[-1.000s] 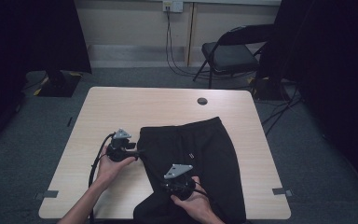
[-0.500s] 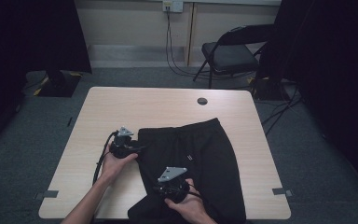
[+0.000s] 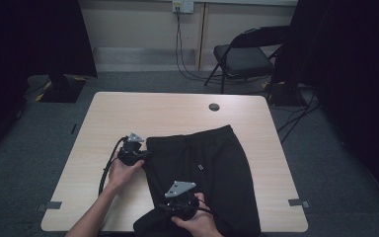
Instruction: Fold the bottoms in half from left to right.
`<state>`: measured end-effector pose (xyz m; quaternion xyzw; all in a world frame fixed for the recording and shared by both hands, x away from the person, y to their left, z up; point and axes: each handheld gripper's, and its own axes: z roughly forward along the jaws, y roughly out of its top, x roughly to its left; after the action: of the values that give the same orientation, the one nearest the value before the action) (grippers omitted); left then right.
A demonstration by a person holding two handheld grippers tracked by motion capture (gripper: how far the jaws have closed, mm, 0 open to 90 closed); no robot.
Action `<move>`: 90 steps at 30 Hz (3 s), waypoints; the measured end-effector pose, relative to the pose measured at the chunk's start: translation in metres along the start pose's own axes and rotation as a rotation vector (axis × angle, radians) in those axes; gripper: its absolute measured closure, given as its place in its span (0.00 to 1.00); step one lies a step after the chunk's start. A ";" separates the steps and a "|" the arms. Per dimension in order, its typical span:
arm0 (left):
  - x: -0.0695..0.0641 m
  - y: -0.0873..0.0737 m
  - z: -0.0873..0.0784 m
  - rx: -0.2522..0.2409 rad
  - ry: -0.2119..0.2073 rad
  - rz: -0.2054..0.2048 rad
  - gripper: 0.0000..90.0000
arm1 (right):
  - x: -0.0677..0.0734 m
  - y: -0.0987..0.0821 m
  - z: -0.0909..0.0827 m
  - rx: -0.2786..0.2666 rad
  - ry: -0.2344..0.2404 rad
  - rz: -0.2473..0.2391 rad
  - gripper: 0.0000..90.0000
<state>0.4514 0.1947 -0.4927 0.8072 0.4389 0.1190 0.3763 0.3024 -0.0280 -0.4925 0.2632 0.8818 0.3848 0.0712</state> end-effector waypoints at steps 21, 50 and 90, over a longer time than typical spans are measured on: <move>0.027 0.035 -0.037 -0.173 -0.072 -0.122 0.98 | 0.013 0.072 -0.023 -0.147 0.050 -0.062 0.97; -0.001 0.111 -0.064 -0.280 -0.106 -0.083 0.97 | -0.014 0.117 -0.104 -0.424 0.006 0.003 0.98; -0.038 0.007 -0.036 -0.105 -0.201 0.046 0.66 | -0.048 -0.002 -0.054 -0.081 -0.036 0.056 0.64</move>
<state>0.4143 0.1804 -0.4577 0.8041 0.3735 0.0689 0.4574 0.3248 -0.0888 -0.4605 0.2917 0.8564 0.4172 0.0866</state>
